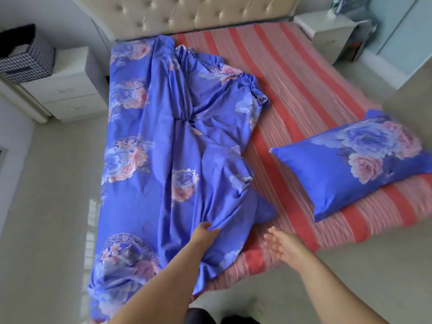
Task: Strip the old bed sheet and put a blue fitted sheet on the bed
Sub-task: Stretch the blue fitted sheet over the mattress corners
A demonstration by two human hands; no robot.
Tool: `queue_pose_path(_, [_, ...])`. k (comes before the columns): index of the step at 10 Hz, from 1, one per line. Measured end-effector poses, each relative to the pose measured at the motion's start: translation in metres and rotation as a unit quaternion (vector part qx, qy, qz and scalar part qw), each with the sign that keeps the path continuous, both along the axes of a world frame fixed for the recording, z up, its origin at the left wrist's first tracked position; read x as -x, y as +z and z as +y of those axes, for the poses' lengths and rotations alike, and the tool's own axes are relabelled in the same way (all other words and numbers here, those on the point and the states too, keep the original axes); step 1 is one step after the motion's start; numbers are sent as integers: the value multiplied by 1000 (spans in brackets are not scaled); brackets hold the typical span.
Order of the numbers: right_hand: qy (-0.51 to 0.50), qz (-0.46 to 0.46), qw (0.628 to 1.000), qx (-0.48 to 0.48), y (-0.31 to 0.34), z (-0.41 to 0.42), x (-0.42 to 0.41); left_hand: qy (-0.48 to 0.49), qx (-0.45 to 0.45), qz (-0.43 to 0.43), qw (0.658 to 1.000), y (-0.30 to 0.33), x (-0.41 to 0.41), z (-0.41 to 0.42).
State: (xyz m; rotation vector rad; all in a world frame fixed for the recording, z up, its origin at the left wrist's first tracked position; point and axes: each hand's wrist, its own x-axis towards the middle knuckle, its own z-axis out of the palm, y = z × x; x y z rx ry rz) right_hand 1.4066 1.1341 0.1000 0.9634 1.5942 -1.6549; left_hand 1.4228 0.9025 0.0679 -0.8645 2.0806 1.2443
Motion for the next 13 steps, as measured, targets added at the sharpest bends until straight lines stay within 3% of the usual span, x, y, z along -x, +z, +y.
queue_pose_path(1, [17, 5, 1000, 6, -1, 24, 37, 14, 13, 8, 1000, -11, 27, 38])
queue_pose_path(3, [58, -21, 998, 16, -22, 25, 108, -117, 61, 68, 989, -27, 105, 93])
queue_pose_path(4, [68, -26, 997, 23, -39, 24, 136, -187, 107, 58, 975, -39, 135, 111])
queue_pose_path(5, [91, -42, 995, 24, -58, 29, 160, -150, 102, 11, 983, -58, 157, 116])
queue_pose_path(7, [142, -61, 987, 42, -92, 42, 208, -160, 290, -43, 943, -83, 183, 118])
queue_pose_path(8, [164, -59, 985, 14, -104, 51, 231, 28, 245, 26, 969, -80, 186, 140])
queue_pose_path(9, [207, -71, 976, -4, -110, 58, 246, 255, 142, 104, 951, -58, 183, 176])
queue_pose_path(10, [219, -115, 967, 67, -111, 63, 259, 368, 108, 169, 908, -25, 184, 202])
queue_pose_path(11, [310, -197, 916, 164, -95, 47, 274, 357, 64, 147, 920, 1, 182, 218])
queue_pose_path(12, [387, -203, 593, 677, -133, 33, 301, 331, -1, 139, 933, 20, 171, 236])
queue_pose_path(13, [490, -74, 726, 477, -28, 31, 316, 369, 33, 113, 922, 37, 168, 243])
